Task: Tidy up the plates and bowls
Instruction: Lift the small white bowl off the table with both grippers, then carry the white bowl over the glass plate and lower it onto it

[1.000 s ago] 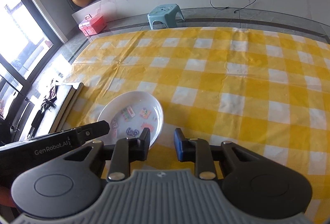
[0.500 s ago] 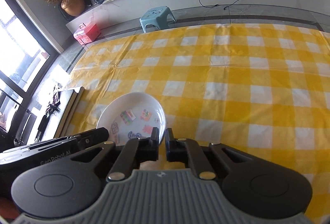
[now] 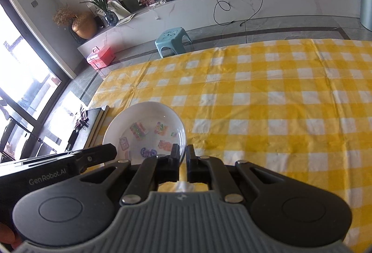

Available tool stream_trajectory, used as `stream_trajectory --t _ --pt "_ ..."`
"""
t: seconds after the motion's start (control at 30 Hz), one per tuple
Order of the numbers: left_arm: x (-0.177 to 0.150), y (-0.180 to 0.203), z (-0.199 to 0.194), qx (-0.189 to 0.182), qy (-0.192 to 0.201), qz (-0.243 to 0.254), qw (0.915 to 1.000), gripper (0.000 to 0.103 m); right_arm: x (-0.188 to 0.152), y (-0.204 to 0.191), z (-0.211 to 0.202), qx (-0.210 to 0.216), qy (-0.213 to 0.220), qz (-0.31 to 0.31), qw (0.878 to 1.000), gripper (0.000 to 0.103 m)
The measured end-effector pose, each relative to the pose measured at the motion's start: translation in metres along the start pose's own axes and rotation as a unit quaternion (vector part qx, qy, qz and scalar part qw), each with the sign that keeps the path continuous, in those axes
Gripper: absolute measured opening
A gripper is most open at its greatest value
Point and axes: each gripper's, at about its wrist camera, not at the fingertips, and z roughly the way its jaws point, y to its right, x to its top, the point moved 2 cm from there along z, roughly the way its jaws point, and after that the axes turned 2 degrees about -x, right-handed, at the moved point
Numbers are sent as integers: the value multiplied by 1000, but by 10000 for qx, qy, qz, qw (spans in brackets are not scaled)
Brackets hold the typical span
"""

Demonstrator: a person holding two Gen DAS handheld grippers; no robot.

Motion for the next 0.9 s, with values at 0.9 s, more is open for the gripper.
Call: stream_trajectory --t 0.9 --pt "-120 143 -26 -802 -419 383 9952 6 -119 125 -162 -854 454 1288 9870 1"
